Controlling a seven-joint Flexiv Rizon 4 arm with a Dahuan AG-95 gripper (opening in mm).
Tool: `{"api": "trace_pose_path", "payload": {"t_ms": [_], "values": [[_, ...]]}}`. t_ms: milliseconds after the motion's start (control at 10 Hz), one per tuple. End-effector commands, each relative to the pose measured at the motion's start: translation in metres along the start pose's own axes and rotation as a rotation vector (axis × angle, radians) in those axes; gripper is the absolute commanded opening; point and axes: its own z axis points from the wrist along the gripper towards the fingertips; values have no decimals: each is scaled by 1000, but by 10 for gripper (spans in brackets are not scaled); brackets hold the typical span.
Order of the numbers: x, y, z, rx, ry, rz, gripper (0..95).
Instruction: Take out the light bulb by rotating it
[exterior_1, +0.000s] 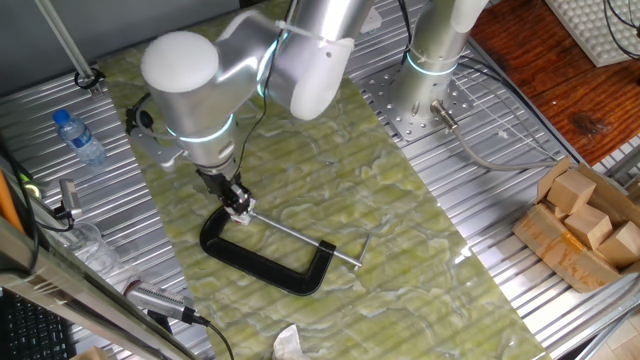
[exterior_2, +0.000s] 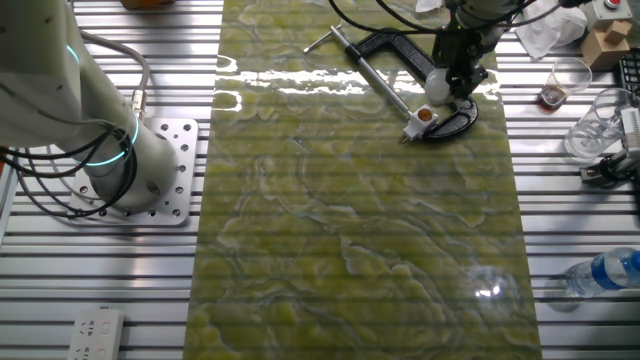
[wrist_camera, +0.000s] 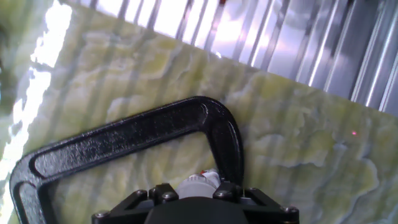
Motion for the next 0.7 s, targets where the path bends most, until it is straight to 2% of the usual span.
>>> {"api": "trace_pose_path", "payload": {"t_ms": [100,200,700], "values": [[-4,9,11,-1,-21,6,0],[-6,12,17,0,-32,11,0],[-11,15,29,12,-65,-2,0]]}}
